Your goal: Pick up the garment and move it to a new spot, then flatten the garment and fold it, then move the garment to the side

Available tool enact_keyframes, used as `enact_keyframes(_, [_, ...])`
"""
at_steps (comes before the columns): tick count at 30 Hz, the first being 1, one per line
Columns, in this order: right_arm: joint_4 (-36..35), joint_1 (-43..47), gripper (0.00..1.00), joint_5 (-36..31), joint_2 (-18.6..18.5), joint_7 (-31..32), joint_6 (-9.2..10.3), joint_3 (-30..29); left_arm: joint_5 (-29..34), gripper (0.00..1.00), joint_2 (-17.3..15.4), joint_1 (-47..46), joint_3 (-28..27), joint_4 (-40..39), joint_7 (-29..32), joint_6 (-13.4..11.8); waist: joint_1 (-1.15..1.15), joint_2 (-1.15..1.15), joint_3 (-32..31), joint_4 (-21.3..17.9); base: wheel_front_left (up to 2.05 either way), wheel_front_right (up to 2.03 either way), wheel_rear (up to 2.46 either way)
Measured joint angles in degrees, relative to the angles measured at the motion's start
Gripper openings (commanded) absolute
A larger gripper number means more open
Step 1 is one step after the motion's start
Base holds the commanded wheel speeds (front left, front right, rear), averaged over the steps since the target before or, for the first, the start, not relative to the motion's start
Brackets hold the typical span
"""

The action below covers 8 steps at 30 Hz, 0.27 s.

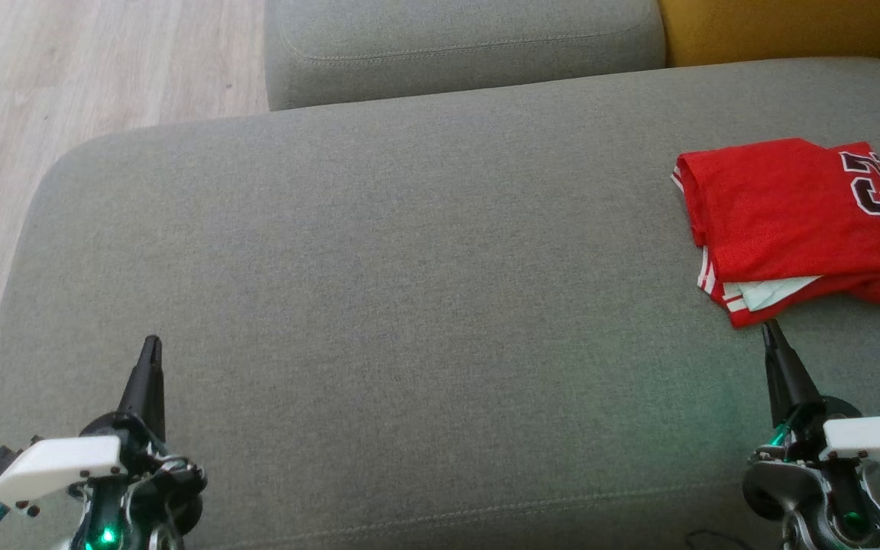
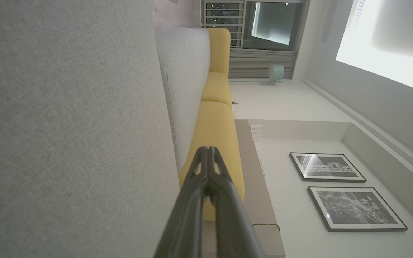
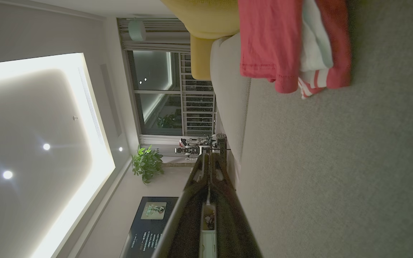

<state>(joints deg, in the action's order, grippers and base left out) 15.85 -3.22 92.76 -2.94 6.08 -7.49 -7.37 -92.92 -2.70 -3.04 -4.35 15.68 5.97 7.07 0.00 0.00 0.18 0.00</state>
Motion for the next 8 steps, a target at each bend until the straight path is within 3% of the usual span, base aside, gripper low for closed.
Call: enact_keyframes(8, [0.01, 0.00, 0.00, 0.00, 0.01, 0.01, 0.00, -0.03, 0.01, 0.00, 0.02, 0.00, -0.02, 0.00, 0.00, 0.00, 0.00, 0.00, 0.00, 0.00, 0.00, 0.00, 0.00])
